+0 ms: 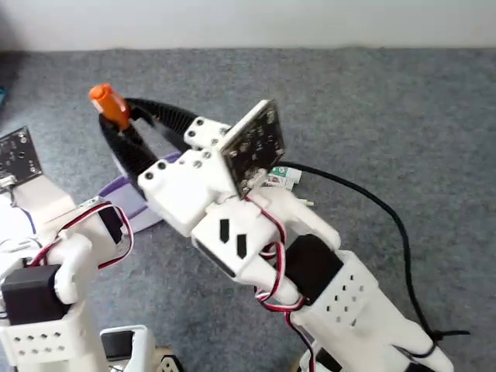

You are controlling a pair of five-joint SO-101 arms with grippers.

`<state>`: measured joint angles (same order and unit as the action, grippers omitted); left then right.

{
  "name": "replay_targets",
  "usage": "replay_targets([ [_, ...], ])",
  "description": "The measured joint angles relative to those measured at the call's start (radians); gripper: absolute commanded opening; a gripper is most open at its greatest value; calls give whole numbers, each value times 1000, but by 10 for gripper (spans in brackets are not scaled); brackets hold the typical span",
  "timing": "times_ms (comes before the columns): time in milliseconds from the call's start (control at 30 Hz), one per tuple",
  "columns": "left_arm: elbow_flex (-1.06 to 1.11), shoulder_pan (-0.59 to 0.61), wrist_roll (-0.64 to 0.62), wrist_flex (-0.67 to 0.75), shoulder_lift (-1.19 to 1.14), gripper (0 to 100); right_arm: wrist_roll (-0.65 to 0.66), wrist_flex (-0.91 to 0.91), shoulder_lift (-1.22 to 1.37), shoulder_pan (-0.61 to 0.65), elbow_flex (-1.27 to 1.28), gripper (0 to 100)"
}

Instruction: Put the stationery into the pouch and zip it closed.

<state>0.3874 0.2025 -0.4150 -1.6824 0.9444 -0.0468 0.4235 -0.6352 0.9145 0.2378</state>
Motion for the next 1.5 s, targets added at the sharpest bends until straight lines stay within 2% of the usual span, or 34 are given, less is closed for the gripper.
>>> replay_targets([
  [167,0,0,-3,2,-2,12,0,-80,43,11,3,8],
  [433,0,0,-3,2,-2,12,-64,-61,127,12,25,13],
  [500,0,0,-3,2,-2,12,-74,-23,130,12,29,59],
  [667,0,-2,-6,2,-2,12,-80,175,130,14,31,272],
  [733,0,0,-6,2,-2,12,-80,238,123,8,31,273],
  [867,0,-2,-6,2,-3,12,-80,279,66,-15,31,192],
  [967,0,0,-6,2,-3,12,-80,282,20,-87,31,141],
  [1100,0,14,-6,2,-3,12,-80,307,0,-259,31,132],
  [1267,2,74,-6,2,-3,12,-78,502,43,-482,31,134],
  [1400,2,98,-6,-17,-3,12,14,666,173,-563,31,158],
  [1500,2,98,-6,-26,-2,12,91,726,292,-583,9,223],
])
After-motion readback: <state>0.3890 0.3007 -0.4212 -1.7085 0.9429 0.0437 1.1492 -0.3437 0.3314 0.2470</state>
